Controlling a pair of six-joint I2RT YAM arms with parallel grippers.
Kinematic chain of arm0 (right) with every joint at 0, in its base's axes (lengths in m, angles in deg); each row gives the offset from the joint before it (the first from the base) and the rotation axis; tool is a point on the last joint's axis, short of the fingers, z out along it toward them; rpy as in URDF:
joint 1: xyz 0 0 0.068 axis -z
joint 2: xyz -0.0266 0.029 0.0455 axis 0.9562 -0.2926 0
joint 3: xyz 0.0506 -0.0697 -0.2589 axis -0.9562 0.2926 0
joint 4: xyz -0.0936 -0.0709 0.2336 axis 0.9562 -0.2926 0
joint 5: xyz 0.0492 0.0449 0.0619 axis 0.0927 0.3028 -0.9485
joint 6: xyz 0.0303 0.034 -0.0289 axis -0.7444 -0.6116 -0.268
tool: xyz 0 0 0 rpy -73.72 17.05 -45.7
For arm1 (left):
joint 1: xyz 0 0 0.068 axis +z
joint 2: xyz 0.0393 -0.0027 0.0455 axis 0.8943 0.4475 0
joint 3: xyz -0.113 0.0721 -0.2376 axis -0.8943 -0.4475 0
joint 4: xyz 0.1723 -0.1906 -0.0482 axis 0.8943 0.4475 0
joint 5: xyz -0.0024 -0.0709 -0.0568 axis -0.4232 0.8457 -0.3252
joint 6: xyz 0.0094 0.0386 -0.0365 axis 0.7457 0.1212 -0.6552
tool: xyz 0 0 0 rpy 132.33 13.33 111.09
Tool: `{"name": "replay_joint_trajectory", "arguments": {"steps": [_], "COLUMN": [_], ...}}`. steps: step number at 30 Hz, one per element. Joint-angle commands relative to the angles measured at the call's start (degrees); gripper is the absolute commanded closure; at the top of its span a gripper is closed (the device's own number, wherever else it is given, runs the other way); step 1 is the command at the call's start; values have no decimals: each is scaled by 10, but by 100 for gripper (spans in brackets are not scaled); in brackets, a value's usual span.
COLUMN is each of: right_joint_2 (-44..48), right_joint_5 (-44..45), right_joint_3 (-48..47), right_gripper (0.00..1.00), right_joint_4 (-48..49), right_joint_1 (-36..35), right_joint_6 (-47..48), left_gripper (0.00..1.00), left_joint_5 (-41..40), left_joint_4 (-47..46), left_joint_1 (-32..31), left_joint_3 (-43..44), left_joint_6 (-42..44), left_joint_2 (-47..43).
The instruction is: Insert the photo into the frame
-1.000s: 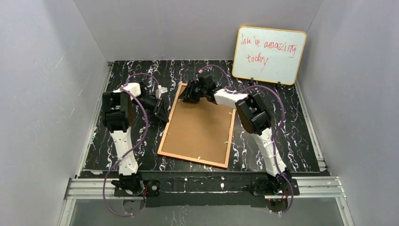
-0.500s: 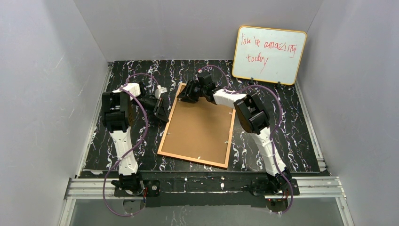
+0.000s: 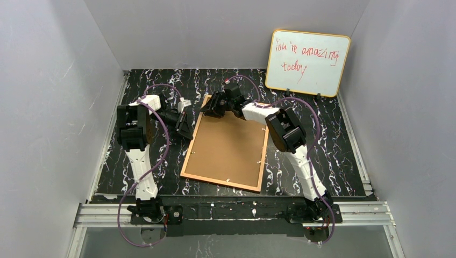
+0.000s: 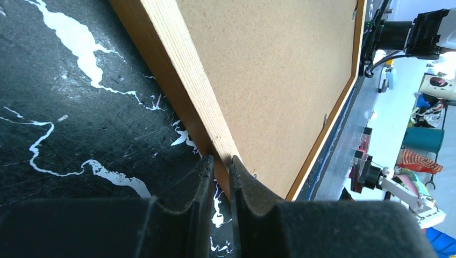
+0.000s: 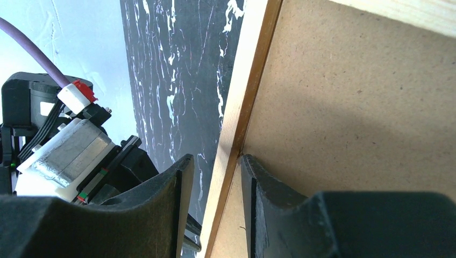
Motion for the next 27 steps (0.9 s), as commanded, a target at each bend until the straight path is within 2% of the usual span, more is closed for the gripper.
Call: {"name": "replay_joint_trajectory", "arguments": {"steps": [1, 10, 14, 21, 27], "right_joint_2": [-34, -38, -40, 64, 111], "right_joint_5": [4, -11, -15, 26, 32], "right_joint_3": [-6, -24, -52, 21, 80], "right_gripper": [53, 54, 53, 40, 38], "right_joint_4": [-26, -31, -62, -53, -58], "right_joint_1": [-15, -12, -5, 55, 95], "right_joint_6": [-5, 6, 26, 57, 75], "left_gripper": [87, 88, 88, 88, 88], "left_joint_5": [-24, -26, -28, -37, -39], "left_joint_4": [-8, -9, -9, -8, -8], "left_joint_1": [-24, -24, -24, -24, -24], "left_joint_3": [-19, -20, -20, -24, -29], "left_joint_6": [13, 13, 12, 16, 19], "left_joint_2": [6, 4, 0, -6, -8]}}
